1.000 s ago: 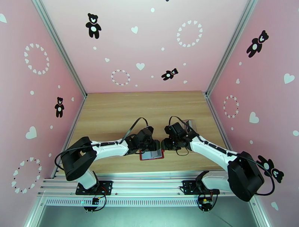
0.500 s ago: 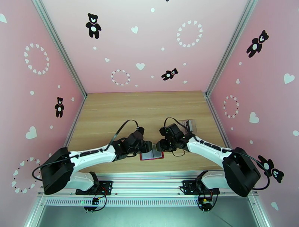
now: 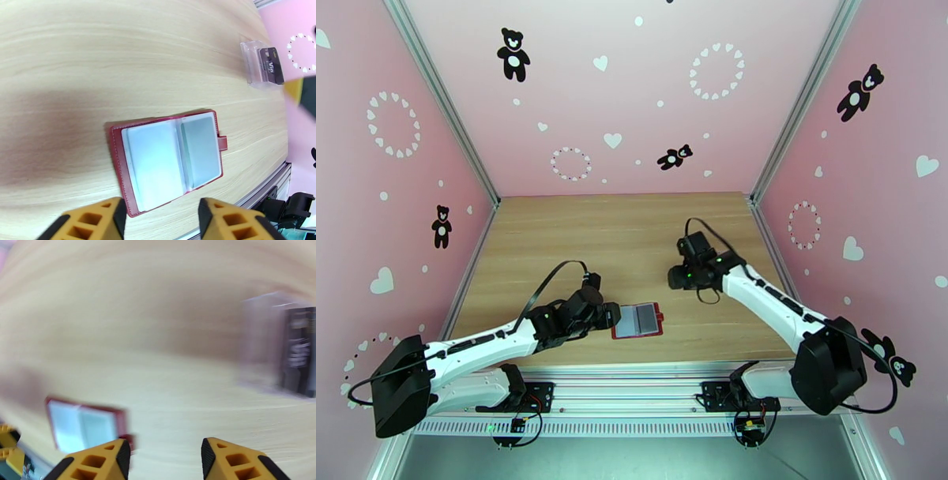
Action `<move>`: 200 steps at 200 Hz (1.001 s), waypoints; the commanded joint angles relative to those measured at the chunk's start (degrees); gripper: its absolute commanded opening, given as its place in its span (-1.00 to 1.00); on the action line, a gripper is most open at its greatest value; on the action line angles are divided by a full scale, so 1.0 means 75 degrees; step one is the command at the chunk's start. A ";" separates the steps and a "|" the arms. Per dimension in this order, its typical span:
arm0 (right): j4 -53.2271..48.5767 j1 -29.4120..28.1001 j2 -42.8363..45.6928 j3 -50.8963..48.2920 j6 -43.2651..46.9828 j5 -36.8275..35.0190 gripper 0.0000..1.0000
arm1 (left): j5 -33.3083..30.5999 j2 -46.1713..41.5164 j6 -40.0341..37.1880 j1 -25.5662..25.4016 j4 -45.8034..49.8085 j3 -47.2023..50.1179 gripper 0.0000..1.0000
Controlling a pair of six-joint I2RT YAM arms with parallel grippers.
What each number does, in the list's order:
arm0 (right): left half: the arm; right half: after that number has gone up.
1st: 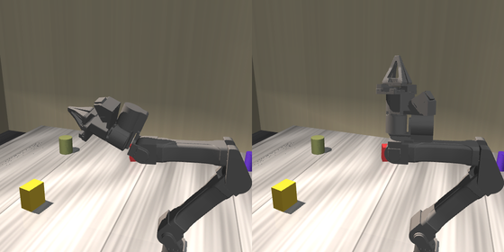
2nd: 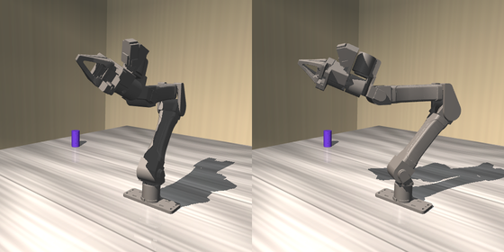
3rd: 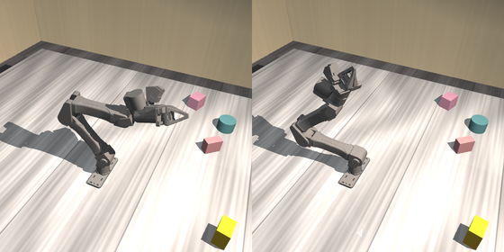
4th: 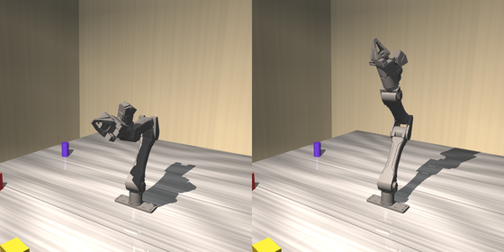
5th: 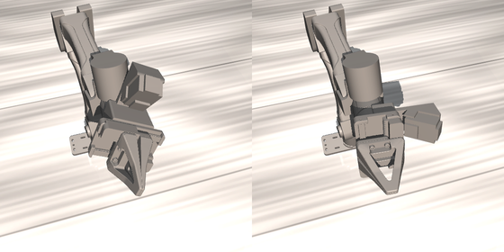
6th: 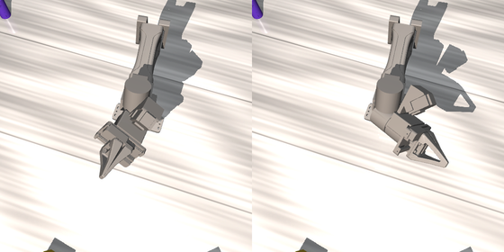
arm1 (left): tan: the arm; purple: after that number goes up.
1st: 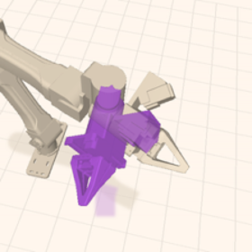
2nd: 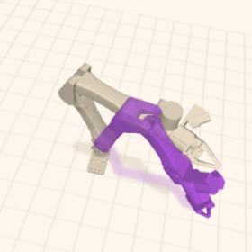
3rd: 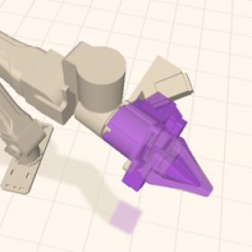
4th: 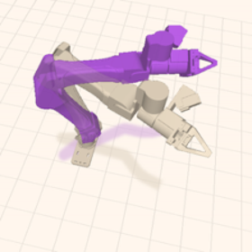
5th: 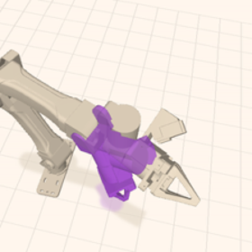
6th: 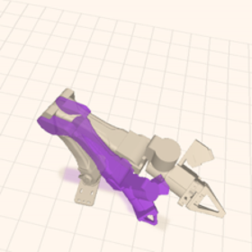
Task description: Put the credit cards into the card holder
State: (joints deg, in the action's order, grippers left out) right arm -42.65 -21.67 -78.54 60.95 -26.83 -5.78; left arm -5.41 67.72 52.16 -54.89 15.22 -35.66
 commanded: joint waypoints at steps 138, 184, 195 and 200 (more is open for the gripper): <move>-0.0984 0.2035 -0.2643 0.1645 0.1046 -0.0849 0.10 | 0.0158 0.0583 -0.0072 0.0043 -0.0235 -0.0062 0.20; -0.0969 0.2056 -0.3043 0.1856 0.1087 -0.0849 0.06 | 0.0154 0.0619 -0.0084 0.0042 -0.0227 -0.0074 0.20; -0.0980 0.2060 -0.3118 0.1882 0.1099 -0.0877 0.05 | 0.0157 0.0632 -0.0077 0.0048 -0.0225 -0.0074 0.19; -0.0982 0.2058 -0.3153 0.1904 0.1105 -0.0916 0.05 | 0.0150 0.0638 -0.0076 0.0048 -0.0236 -0.0081 0.19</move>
State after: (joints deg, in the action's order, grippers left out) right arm -48.88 -6.37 -100.49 72.97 -18.90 -12.36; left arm -4.95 72.01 52.14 -54.85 14.17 -35.68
